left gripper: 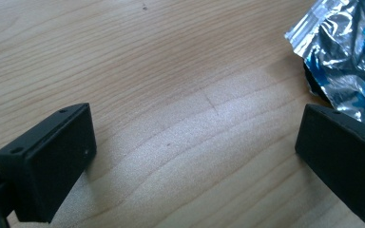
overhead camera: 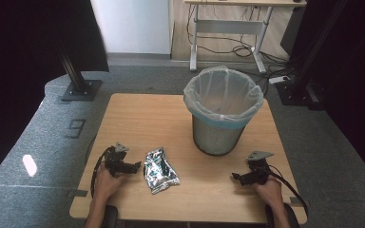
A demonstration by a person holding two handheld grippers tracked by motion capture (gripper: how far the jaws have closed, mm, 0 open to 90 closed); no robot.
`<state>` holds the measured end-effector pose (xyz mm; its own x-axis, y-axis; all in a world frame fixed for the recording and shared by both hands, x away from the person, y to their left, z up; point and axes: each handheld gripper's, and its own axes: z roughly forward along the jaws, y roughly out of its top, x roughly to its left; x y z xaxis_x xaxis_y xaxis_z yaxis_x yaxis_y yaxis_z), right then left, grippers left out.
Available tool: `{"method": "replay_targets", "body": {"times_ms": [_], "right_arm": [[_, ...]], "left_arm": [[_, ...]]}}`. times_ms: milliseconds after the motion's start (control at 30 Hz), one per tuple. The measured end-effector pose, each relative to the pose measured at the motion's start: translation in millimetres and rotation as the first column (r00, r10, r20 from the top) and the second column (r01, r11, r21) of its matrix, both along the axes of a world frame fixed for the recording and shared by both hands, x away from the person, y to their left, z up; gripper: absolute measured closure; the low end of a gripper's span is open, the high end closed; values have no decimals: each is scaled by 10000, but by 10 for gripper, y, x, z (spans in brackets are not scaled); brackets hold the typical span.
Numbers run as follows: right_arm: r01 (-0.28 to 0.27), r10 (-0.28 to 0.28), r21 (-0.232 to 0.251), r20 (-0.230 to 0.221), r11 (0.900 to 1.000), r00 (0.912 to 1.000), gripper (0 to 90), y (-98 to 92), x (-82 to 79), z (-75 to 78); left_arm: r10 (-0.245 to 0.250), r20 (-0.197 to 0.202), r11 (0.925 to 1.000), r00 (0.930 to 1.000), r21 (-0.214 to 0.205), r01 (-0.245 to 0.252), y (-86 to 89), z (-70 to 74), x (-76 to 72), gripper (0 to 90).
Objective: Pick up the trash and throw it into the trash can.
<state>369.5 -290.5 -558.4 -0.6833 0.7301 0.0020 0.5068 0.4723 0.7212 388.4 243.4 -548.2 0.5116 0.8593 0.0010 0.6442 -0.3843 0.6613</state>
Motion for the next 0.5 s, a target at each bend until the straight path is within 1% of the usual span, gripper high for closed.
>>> {"method": "replay_targets", "body": {"times_ms": [100,300,500], "right_arm": [[152,-152,-12,-6,9999,9999,0,5,-16,1],[201,-201,-13,-11,9998,9998,0,9,-22,1],[362,-362,-5,2,9993,9993,0,15,-34,0]], "left_arm": [[-28,-31,10000,10000,19,28,0,3,2,0],[46,3,10000,10000,-6,-46,-4,0,1,0],[214,4,9998,9998,-29,-214,-20,-1,9,0]]}}
